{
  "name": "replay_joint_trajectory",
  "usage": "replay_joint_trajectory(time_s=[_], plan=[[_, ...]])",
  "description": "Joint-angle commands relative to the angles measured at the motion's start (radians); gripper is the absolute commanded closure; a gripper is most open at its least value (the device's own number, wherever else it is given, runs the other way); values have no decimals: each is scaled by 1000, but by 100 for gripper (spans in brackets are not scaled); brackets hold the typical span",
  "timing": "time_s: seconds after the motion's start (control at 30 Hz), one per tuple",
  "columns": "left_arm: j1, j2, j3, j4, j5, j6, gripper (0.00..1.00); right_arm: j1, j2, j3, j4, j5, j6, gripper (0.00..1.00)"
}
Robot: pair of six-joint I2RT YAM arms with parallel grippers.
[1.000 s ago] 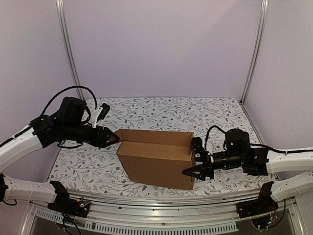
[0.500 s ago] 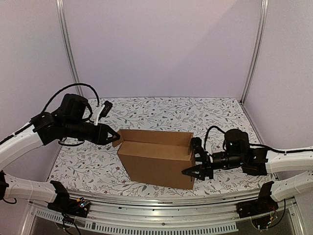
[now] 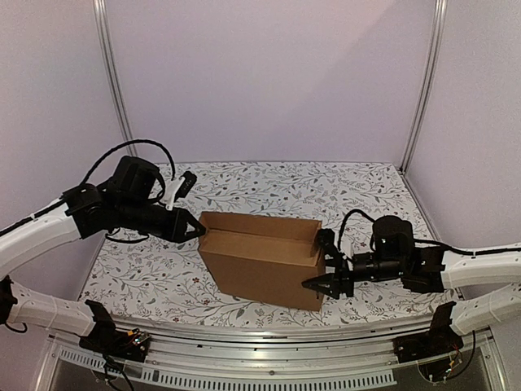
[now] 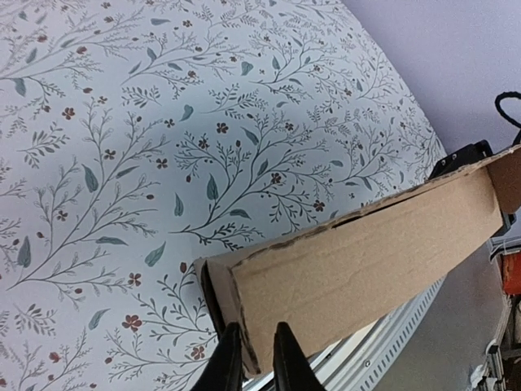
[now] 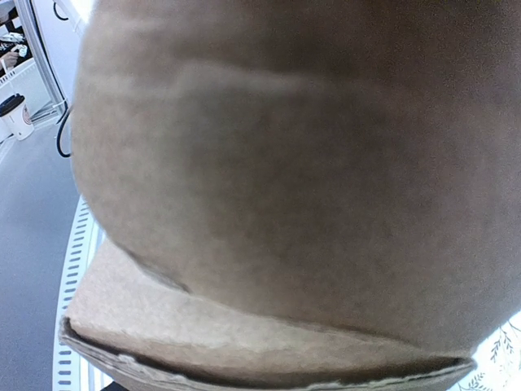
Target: Fold the paper box
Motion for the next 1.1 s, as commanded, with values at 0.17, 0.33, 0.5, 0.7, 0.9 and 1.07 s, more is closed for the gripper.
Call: replay_joint_trajectory(time_s=[0.17,0.33,0.5,0.7,0.9,1.07], plan=[[-46,21,17,-17,-35,13,89,17,4,-34,49,45,-11,81],[-47,22,13,-45,-75,31,90,18,-7,-41,49,49,-8,81],[-50,23,0,-52,-90,33,92,20,-7,-41,51,50,-6,81],[-56,19,-18,-49,-95,27,100,26,-2,-39,55,56,-2,81],[-62,11,-14,-43,-100,26,100,34,9,-36,56,59,0,81],[-66,12,-13,-33,-92,27,100,38,12,-40,57,73,5,74]])
